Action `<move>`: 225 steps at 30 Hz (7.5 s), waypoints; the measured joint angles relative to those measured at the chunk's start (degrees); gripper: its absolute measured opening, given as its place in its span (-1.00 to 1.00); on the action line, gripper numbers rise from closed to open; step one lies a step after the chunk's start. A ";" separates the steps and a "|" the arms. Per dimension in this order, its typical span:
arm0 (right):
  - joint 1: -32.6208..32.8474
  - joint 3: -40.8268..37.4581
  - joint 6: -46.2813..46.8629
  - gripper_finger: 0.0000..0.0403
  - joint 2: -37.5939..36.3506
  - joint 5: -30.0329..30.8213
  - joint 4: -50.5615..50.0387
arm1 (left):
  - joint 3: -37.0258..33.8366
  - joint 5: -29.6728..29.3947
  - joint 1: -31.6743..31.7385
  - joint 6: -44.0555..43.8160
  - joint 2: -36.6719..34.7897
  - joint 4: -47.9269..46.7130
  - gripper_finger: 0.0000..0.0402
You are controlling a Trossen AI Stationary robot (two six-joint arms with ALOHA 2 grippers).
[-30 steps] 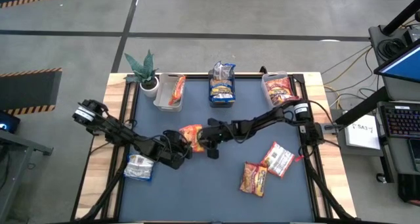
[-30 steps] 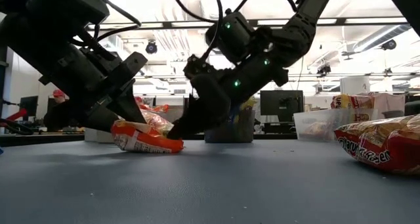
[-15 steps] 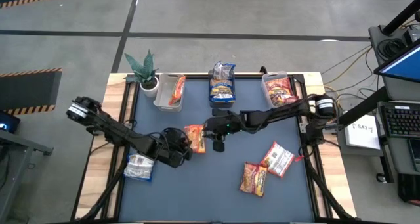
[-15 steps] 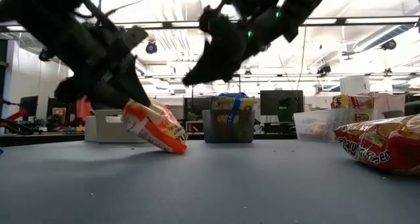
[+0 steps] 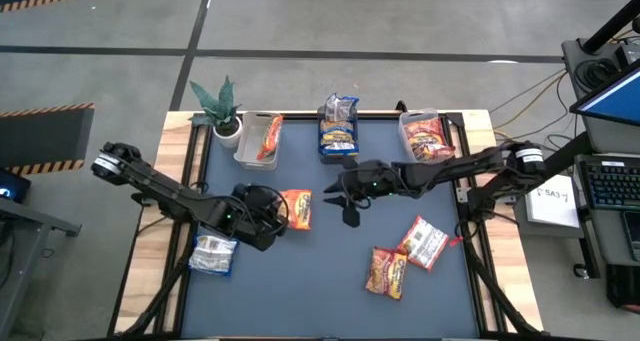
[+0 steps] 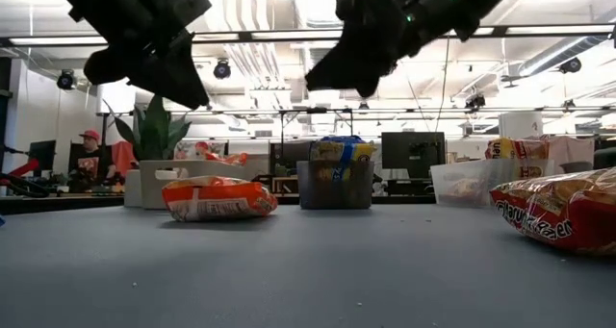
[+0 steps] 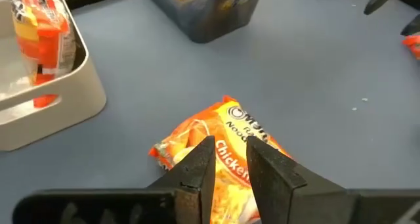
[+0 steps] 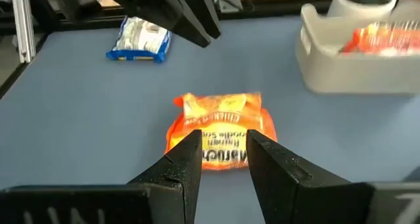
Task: Sort Maruchan noodles
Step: Put the orange noodle pack into the gray bin, then put the blue noodle pack into the black bin
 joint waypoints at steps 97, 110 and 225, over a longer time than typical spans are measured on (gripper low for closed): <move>-0.09 11.46 0.96 -0.95 34.52 -1.65 11.12 | -24.87 4.77 5.80 -0.42 15.39 62.06 0.14; -0.04 11.35 3.08 -0.74 32.04 -1.77 9.88 | -24.40 5.58 5.79 -0.85 15.47 62.29 -0.15; -1.38 -7.07 -0.57 -0.59 -2.33 4.47 11.49 | -6.93 -8.95 44.85 47.92 4.22 18.38 0.12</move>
